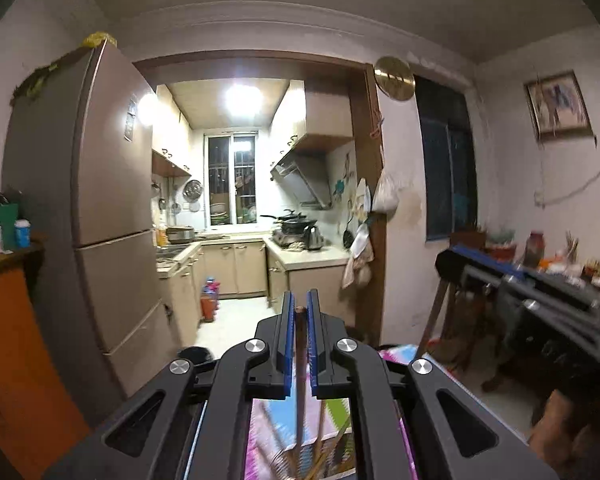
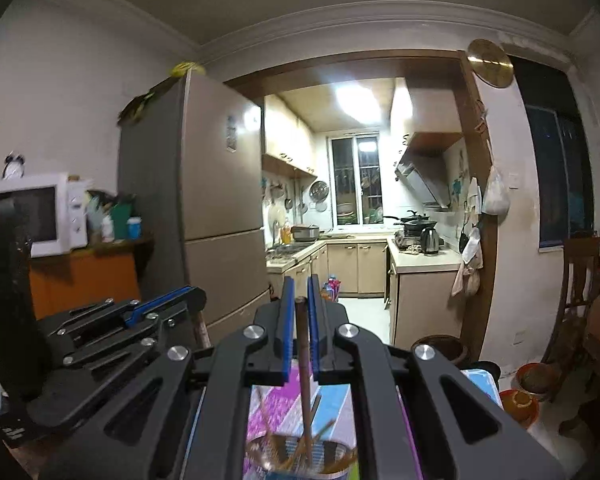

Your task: Organize utensils

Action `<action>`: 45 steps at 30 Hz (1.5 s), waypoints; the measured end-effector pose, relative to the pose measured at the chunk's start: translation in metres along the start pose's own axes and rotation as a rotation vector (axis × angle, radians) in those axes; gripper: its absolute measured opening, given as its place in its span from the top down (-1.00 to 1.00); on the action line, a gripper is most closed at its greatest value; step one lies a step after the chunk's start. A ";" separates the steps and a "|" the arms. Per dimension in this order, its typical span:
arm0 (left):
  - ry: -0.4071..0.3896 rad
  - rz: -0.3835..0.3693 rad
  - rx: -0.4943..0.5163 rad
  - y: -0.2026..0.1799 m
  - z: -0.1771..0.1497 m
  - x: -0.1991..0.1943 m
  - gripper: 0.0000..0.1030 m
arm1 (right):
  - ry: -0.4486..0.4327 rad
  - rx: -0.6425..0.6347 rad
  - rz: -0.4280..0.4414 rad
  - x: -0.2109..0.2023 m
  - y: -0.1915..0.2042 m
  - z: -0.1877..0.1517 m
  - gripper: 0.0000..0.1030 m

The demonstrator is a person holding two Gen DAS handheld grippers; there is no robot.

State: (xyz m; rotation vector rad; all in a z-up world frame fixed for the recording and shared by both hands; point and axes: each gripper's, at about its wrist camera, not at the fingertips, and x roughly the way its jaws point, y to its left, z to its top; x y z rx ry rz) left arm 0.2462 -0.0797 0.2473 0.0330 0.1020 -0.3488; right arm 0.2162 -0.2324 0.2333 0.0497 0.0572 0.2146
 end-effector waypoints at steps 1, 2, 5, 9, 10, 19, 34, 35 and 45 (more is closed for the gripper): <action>-0.004 -0.008 -0.011 0.000 0.001 0.007 0.86 | -0.008 0.008 -0.008 0.007 -0.006 0.000 0.90; -0.009 -0.008 -0.018 0.001 0.000 0.015 0.86 | -0.007 0.020 -0.005 0.013 -0.010 -0.002 0.90; 0.016 -0.018 -0.050 0.005 -0.019 0.045 0.86 | 0.013 0.062 0.002 0.034 -0.026 -0.018 0.90; 0.096 -0.026 -0.076 0.009 -0.065 0.083 0.86 | 0.073 0.095 -0.002 0.061 -0.039 -0.055 0.90; 0.114 -0.030 -0.084 0.011 -0.076 0.089 0.86 | 0.090 0.103 -0.002 0.066 -0.040 -0.065 0.90; 0.233 0.015 -0.065 0.021 -0.150 0.112 0.69 | 0.254 0.139 -0.019 0.093 -0.043 -0.141 0.79; -0.062 0.215 0.077 0.010 -0.125 -0.091 -0.93 | -0.059 -0.054 -0.280 -0.114 -0.022 -0.117 -0.90; -0.011 0.233 0.081 0.006 -0.133 -0.099 -0.93 | -0.003 -0.050 -0.312 -0.126 -0.016 -0.130 -0.90; 0.183 0.226 -0.055 -0.001 -0.218 -0.162 -0.93 | 0.189 0.016 -0.391 -0.164 0.029 -0.217 -0.90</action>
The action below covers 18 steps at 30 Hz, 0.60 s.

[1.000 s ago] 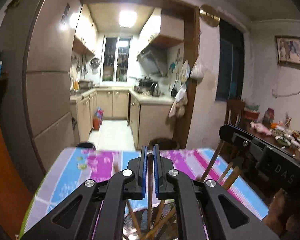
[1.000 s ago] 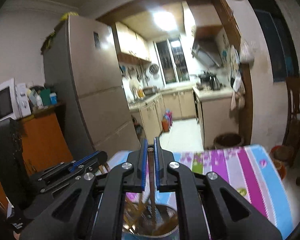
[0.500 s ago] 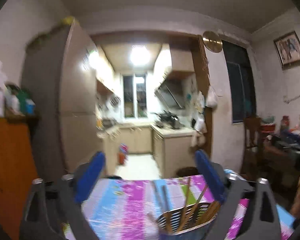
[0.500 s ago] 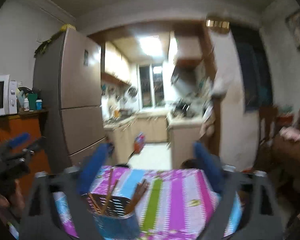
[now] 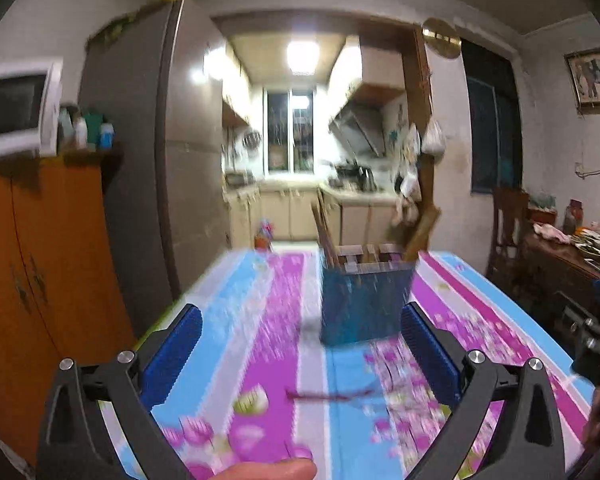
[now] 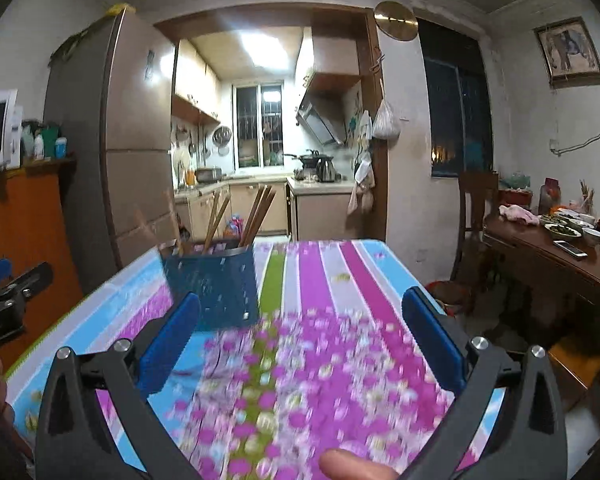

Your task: Organize utensils

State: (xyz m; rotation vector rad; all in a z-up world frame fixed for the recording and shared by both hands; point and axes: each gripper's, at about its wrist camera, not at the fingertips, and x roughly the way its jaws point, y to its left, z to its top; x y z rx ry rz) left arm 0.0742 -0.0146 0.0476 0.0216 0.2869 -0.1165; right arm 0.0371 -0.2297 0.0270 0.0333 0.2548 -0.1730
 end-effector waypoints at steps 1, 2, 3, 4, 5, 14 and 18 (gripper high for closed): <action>0.021 0.001 0.002 0.000 -0.004 0.001 -0.93 | 0.003 -0.009 -0.006 -0.005 0.006 -0.004 -0.90; 0.044 0.015 0.013 -0.001 -0.010 0.001 -0.93 | 0.005 -0.013 -0.008 -0.008 0.011 -0.006 -0.90; 0.057 0.027 0.025 -0.002 -0.014 0.001 -0.93 | 0.006 -0.016 -0.008 -0.012 0.015 -0.006 -0.90; 0.063 0.033 0.032 -0.004 -0.015 0.002 -0.93 | -0.001 -0.021 -0.004 -0.016 0.019 -0.006 -0.90; 0.071 0.040 0.037 -0.004 -0.018 0.002 -0.93 | -0.008 -0.028 -0.003 -0.021 0.022 -0.005 -0.90; 0.094 0.036 0.076 -0.013 -0.028 -0.004 -0.93 | -0.013 -0.053 -0.006 -0.029 0.027 -0.009 -0.90; 0.100 0.038 0.057 -0.013 -0.028 -0.004 -0.93 | 0.000 -0.058 -0.009 -0.029 0.026 -0.012 -0.90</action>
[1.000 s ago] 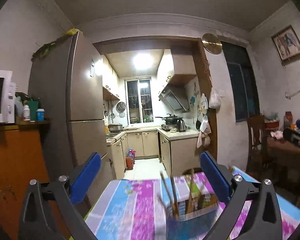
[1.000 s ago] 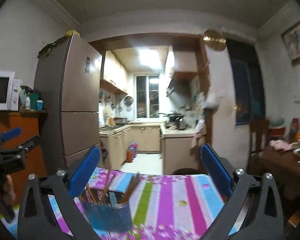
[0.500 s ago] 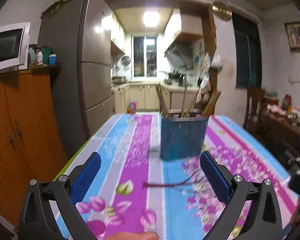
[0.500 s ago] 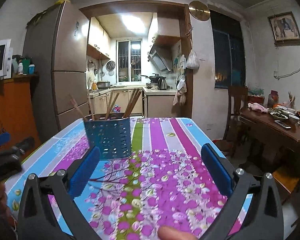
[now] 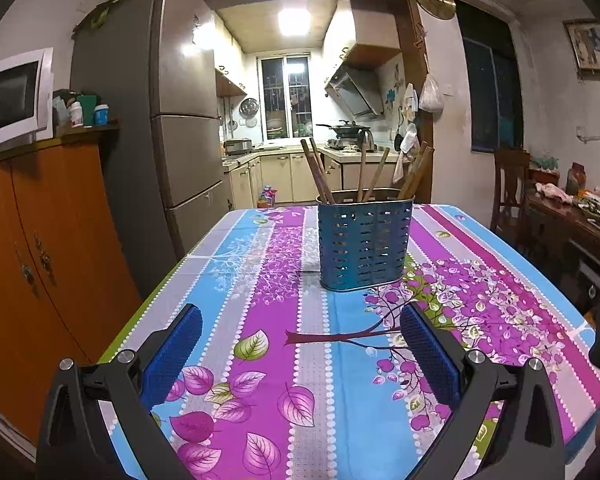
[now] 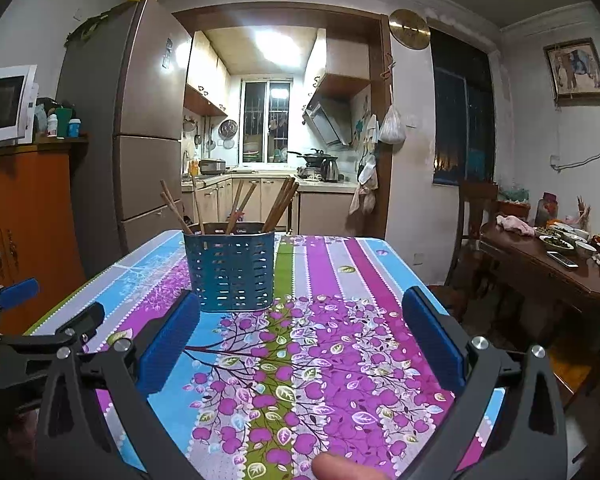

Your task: Organize utensils

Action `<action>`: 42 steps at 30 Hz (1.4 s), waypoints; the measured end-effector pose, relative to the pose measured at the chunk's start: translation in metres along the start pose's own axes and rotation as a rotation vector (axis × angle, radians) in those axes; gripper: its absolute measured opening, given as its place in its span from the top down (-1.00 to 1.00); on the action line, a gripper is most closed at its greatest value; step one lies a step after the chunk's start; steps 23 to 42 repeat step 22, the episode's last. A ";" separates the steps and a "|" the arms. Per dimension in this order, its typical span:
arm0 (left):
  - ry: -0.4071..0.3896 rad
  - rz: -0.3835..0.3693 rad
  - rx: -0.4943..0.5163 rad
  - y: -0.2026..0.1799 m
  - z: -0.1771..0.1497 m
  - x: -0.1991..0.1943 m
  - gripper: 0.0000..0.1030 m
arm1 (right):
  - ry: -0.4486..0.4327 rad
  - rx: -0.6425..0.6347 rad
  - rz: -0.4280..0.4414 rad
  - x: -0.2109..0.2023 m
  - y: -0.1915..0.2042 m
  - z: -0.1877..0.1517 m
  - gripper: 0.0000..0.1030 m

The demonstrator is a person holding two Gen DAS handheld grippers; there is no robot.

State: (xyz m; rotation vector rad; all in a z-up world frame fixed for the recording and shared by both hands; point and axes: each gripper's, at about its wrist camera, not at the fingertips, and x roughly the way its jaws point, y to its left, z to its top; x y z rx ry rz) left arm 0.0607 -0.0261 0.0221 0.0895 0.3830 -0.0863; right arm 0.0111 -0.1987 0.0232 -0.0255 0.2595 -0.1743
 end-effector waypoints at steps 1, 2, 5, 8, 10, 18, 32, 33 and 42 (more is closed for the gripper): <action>-0.002 0.007 0.000 0.000 -0.001 0.000 -0.93 | 0.001 0.003 -0.002 0.000 -0.001 -0.001 -0.90; -0.002 0.010 0.002 -0.001 -0.001 0.000 -0.93 | 0.002 0.007 -0.001 0.000 -0.003 -0.001 -0.90; -0.003 0.028 0.011 -0.004 -0.003 0.001 -0.93 | 0.004 0.024 -0.003 -0.001 -0.008 0.000 -0.90; 0.001 0.027 0.012 -0.005 -0.004 0.001 -0.93 | 0.005 0.041 -0.006 -0.001 -0.013 0.000 -0.90; 0.000 0.030 0.012 -0.006 -0.004 0.001 -0.93 | 0.011 0.053 -0.008 0.000 -0.016 -0.001 -0.90; 0.024 0.066 0.015 -0.006 -0.006 0.005 -0.93 | 0.021 0.078 -0.011 0.002 -0.019 -0.003 -0.90; 0.024 0.067 0.020 -0.006 -0.008 0.005 -0.93 | 0.024 0.079 -0.008 0.003 -0.018 -0.003 -0.90; 0.024 0.067 0.020 -0.006 -0.008 0.005 -0.93 | 0.024 0.079 -0.008 0.003 -0.018 -0.003 -0.90; 0.024 0.067 0.020 -0.006 -0.008 0.005 -0.93 | 0.024 0.079 -0.008 0.003 -0.018 -0.003 -0.90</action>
